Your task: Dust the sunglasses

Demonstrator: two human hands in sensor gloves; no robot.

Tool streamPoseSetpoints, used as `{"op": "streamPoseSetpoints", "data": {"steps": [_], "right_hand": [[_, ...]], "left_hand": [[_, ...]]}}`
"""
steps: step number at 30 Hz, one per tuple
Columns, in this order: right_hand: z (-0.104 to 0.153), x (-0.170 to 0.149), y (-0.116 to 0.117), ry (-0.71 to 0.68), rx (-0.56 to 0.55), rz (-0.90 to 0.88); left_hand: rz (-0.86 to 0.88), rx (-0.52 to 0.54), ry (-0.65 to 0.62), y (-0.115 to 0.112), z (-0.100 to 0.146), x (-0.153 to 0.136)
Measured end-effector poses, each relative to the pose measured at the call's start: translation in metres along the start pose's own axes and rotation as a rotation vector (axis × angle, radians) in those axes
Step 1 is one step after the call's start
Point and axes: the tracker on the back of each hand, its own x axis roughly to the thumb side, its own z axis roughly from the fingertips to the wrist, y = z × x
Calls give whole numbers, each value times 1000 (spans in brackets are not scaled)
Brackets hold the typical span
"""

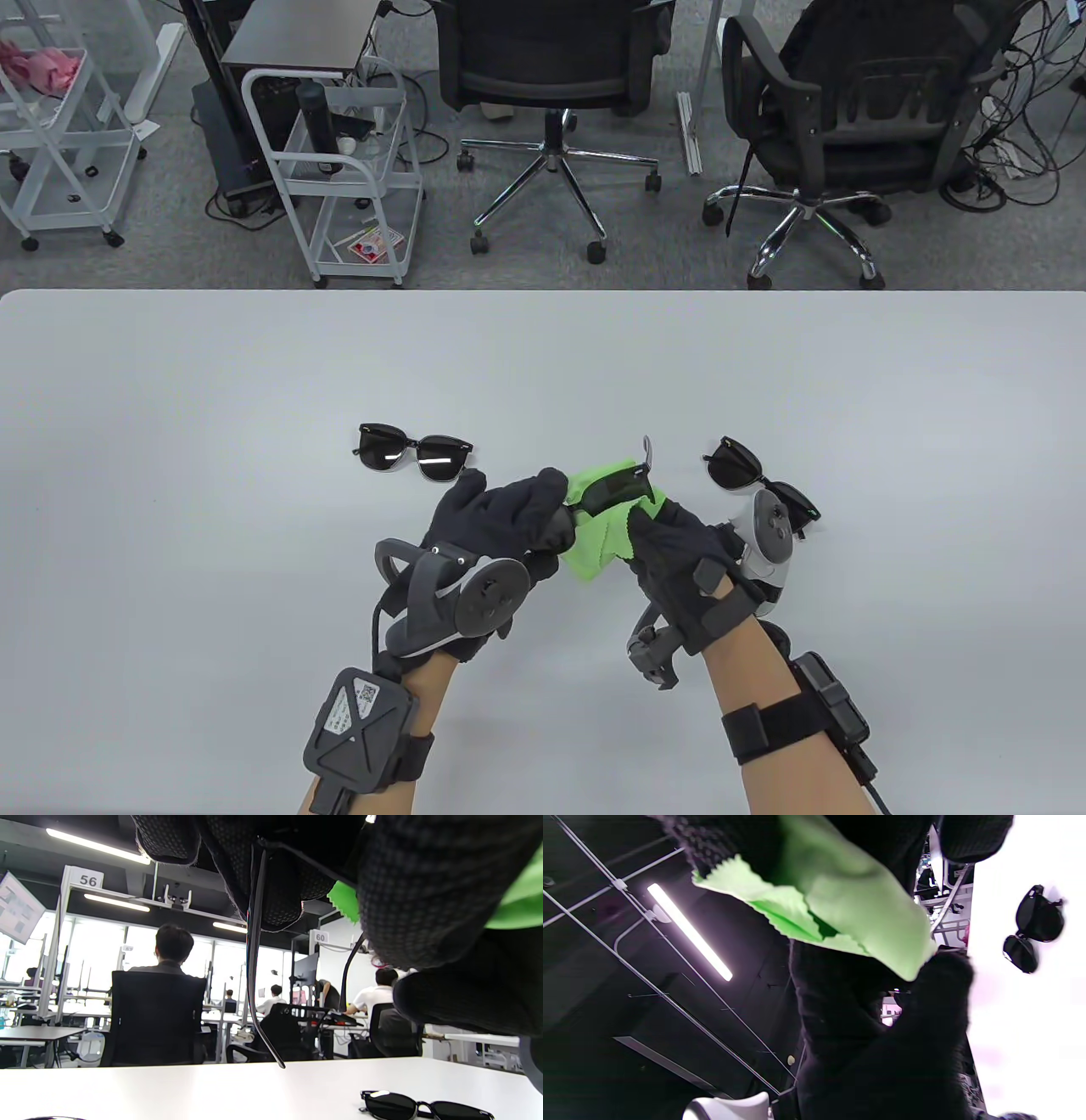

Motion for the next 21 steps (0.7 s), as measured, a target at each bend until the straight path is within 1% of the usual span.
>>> {"op": "streamPoseSetpoints", "data": {"steps": [4, 8, 10, 12, 13, 15, 17, 21], "right_hand": [[-1, -4, 4, 49, 48, -5], [-2, -5, 10, 68, 125, 77], [-4, -5, 17, 69, 147, 116], [-3, -5, 24, 63, 104, 130], [-1, -6, 25, 68, 22, 132], [3, -7, 26, 96, -94, 74], [4, -7, 25, 107, -91, 46], [6, -7, 27, 137, -139, 151]], "left_hand": [[-24, 6, 6, 0, 0, -1], [11, 35, 38, 3, 1, -5], [5, 39, 27, 4, 1, -1], [-25, 42, 5, 3, 1, 6], [-33, 50, -3, 4, 0, 10], [-45, 56, -25, 6, 0, 15], [-84, 70, -37, 7, 1, 20], [-118, 67, -69, 6, 2, 29]]}}
